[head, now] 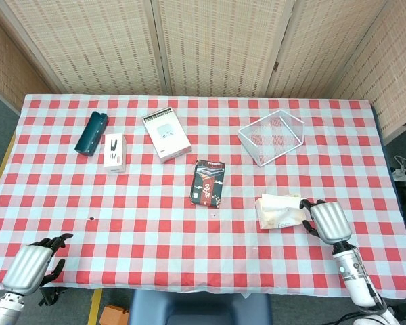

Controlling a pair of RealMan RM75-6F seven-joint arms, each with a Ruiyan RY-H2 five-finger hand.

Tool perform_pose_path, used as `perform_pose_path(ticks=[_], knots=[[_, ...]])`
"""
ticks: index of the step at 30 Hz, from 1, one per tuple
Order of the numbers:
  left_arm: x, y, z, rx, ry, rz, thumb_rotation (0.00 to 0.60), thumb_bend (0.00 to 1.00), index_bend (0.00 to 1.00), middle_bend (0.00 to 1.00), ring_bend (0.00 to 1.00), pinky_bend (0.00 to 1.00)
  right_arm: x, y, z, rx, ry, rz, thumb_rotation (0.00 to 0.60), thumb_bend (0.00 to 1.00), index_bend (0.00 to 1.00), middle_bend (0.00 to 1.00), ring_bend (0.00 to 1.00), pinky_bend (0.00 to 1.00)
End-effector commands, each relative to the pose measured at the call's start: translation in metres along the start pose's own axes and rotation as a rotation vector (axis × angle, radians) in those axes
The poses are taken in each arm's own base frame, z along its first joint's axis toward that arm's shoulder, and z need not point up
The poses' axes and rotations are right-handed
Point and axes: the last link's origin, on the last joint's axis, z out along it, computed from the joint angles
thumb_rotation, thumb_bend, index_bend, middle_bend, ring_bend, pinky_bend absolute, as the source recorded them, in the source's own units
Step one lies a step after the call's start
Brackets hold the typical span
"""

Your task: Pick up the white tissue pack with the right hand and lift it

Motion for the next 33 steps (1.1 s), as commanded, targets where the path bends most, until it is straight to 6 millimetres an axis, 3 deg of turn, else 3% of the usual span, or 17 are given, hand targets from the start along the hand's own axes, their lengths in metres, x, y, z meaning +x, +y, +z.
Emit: perform_pose_path(ticks=[1,10,24,28,33], knots=[[0.000,0.000,0.000,0.000,0.000,0.000,0.600,0.47,0.24,0.39,0.39,0.57,-0.005,-0.002,0.007,0.000,-0.005,-0.002,0.600,0.23,0.46,0.72,0.60,0.96],[-0.001,0.001,0.000,-0.002,-0.003,0.001,0.600,0.47,0.24,0.39,0.39,0.57,-0.009,-0.004,0.020,-0.004,0.010,0.013,0.600,0.29,0.49,0.73,0.62,0.98],[-0.001,0.002,0.000,-0.009,-0.009,0.005,0.600,0.47,0.24,0.39,0.39,0.57,-0.010,-0.007,0.026,0.005,0.021,0.011,0.600,0.30,0.42,0.75,0.64,1.00],[-0.002,0.002,0.000,-0.007,-0.012,0.005,0.600,0.47,0.24,0.39,0.40,0.57,-0.013,-0.010,0.032,0.008,0.036,0.005,0.600,0.36,0.46,0.77,0.67,1.00],[-0.001,0.002,0.000,-0.010,-0.012,0.005,0.600,0.47,0.24,0.39,0.39,0.57,-0.016,-0.014,0.033,0.018,0.060,0.046,0.600,0.51,0.62,0.79,0.69,1.00]])
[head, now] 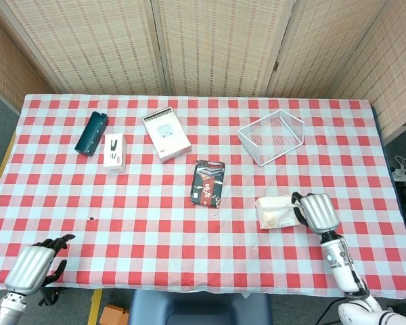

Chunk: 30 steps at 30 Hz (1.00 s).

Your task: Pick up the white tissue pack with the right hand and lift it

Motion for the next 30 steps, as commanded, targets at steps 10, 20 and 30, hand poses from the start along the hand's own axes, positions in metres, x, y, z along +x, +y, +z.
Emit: perform_pose_path(ticks=[10,20,30], knots=[[0.000,0.000,0.000,-0.002,-0.001,-0.003,0.600,0.47,0.24,0.39,0.39,0.57,0.015,-0.009,0.005,0.054,0.070,-0.005,0.600,0.57,0.75,0.80,0.69,1.00],[-0.001,0.001,0.000,-0.006,-0.008,-0.004,0.600,0.47,0.24,0.39,0.39,0.57,0.102,-0.017,0.046,0.020,0.206,-0.057,0.600,0.58,0.76,0.80,0.69,1.00],[-0.002,0.001,0.001,-0.004,-0.014,-0.003,0.600,0.47,0.24,0.39,0.39,0.57,0.147,0.025,0.108,-0.142,0.207,-0.268,0.600,0.58,0.76,0.80,0.69,1.00]])
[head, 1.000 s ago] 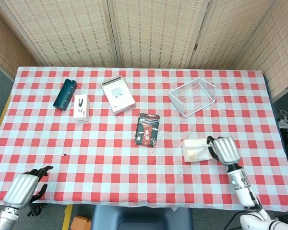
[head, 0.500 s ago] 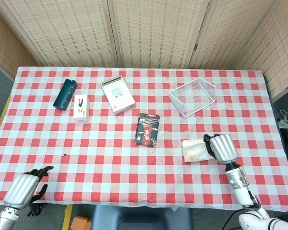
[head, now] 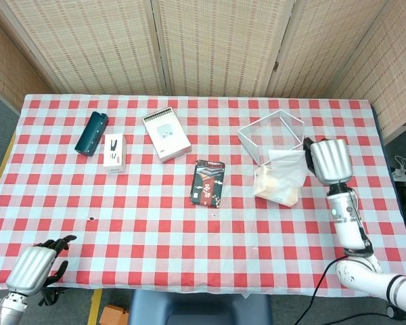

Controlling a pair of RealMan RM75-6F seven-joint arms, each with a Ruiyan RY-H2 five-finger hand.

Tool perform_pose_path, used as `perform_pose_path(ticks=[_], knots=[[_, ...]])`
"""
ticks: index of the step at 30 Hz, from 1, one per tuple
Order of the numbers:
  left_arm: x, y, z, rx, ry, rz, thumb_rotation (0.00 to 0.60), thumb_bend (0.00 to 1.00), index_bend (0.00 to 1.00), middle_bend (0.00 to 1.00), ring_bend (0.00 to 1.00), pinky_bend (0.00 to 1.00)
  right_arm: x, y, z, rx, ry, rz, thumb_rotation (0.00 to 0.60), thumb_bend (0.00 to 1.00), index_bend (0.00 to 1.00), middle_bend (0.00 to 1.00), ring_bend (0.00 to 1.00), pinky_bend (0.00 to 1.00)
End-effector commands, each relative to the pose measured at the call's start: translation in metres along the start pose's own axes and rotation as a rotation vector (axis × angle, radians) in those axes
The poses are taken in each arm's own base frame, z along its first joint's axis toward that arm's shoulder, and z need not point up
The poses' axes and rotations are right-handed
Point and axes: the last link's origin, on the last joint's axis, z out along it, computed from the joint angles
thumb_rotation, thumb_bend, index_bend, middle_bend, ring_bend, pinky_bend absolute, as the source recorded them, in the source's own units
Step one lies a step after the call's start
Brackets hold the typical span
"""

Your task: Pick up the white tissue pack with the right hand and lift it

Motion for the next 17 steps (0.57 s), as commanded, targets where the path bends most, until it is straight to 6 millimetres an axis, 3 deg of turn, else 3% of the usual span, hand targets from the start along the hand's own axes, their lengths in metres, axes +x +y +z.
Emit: perform_pose_path(ticks=[1,10,17], knots=[[-0.001,0.000,0.000,0.001,-0.003,0.001,0.600,0.47,0.24,0.39,0.39,0.57,0.007,0.020,0.022,-0.027,0.006,-0.110,0.600,0.58,0.76,0.80,0.69,1.00],[-0.002,0.001,0.001,-0.003,-0.009,0.005,0.600,0.47,0.24,0.39,0.39,0.57,0.004,0.038,0.040,-0.028,0.048,-0.273,0.600,0.58,0.77,0.80,0.69,1.00],[-0.002,-0.003,0.002,0.012,-0.008,-0.001,0.600,0.47,0.24,0.39,0.39,0.57,-0.008,0.040,0.045,-0.034,0.050,-0.288,0.600,0.58,0.77,0.80,0.69,1.00]])
